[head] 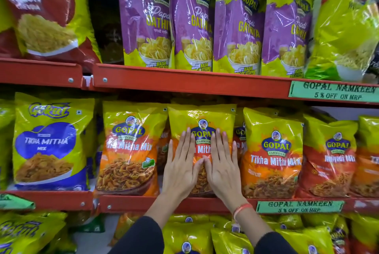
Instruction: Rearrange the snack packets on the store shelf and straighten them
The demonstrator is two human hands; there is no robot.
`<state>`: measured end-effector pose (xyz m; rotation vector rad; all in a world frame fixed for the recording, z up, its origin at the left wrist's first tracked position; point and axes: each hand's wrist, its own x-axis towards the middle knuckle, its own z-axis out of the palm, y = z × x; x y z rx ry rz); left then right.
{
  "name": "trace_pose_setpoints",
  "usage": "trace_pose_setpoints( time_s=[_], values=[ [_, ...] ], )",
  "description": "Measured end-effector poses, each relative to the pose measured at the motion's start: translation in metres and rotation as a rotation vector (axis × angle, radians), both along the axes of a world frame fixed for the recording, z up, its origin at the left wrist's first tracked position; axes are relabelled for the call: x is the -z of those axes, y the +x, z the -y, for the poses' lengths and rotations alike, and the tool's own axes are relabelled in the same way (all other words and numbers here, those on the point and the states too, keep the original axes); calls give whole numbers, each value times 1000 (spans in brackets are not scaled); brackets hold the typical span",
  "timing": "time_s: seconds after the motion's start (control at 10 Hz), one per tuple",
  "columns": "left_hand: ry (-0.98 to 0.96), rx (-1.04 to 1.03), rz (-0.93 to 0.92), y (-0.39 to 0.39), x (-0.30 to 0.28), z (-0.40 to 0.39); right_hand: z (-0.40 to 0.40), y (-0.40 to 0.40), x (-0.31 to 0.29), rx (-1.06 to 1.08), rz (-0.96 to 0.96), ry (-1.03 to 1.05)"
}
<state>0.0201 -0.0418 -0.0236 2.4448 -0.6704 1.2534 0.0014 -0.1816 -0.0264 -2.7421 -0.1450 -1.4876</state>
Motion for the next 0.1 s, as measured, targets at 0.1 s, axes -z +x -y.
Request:
trace_pose_setpoints(
  time_s=[0.1],
  values=[
    [10, 14, 22, -20, -9, -16, -8, -19, -5, -47, 15, 5]
  ],
)
